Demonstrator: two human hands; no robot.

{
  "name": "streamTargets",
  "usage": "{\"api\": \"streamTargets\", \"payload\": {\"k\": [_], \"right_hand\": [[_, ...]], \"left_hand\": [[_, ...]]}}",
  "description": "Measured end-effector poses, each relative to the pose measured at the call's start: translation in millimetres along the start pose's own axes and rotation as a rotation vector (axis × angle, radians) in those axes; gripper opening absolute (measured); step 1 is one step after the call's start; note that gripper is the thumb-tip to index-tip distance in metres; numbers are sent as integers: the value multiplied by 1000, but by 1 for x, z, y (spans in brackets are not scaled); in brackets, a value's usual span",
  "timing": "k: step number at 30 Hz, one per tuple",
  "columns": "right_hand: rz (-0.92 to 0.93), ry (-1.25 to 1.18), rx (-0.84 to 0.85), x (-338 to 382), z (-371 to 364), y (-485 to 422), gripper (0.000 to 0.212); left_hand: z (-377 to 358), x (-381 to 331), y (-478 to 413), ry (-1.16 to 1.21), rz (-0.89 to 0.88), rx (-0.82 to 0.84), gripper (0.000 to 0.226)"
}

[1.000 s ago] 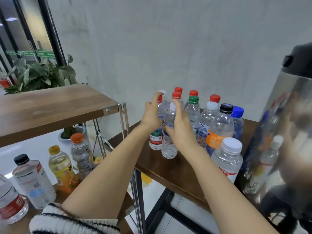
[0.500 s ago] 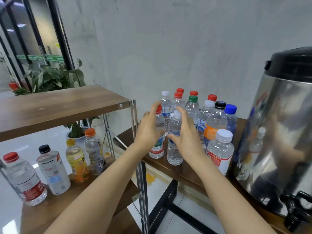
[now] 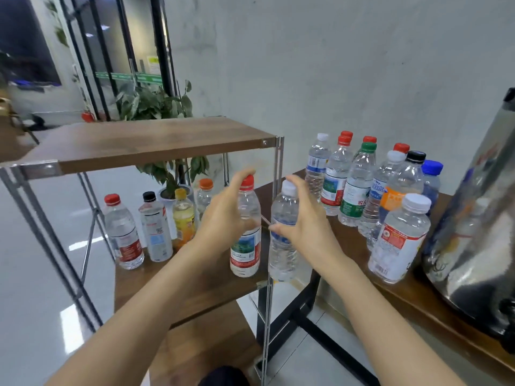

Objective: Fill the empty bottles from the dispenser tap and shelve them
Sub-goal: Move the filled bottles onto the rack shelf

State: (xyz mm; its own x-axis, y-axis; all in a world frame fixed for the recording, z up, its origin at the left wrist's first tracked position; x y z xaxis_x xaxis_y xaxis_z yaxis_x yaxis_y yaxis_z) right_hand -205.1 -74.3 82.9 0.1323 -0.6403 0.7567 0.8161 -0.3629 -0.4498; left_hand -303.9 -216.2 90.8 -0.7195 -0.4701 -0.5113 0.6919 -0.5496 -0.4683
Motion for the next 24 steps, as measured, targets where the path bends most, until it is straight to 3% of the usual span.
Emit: {"api": "streamTargets", "payload": {"k": [6, 16, 24], "right_hand": [[44, -85, 136, 13, -70, -9, 93], [80, -207, 319, 11, -190, -41, 85], [114, -290, 370, -1, -251, -61, 81]], "left_hand": [[23, 61, 26, 1, 144, -34, 96], [42, 159, 40, -209, 397, -182, 88], [27, 207, 53, -252, 491, -330, 81]]}}
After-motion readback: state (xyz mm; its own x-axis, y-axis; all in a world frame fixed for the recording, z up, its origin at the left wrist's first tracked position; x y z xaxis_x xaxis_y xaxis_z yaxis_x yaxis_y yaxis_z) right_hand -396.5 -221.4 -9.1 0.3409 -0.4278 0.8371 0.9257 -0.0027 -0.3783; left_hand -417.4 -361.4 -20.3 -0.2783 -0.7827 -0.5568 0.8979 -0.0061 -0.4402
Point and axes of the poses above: each hand's wrist, its own y-axis away from the middle knuckle, its own z-axis out of the back of the hand, x = y × z, the point moved 2 cm from there along -y, towards the middle knuckle, and after that the axes turned 11 degrees about -y, right-handed, at the moved point
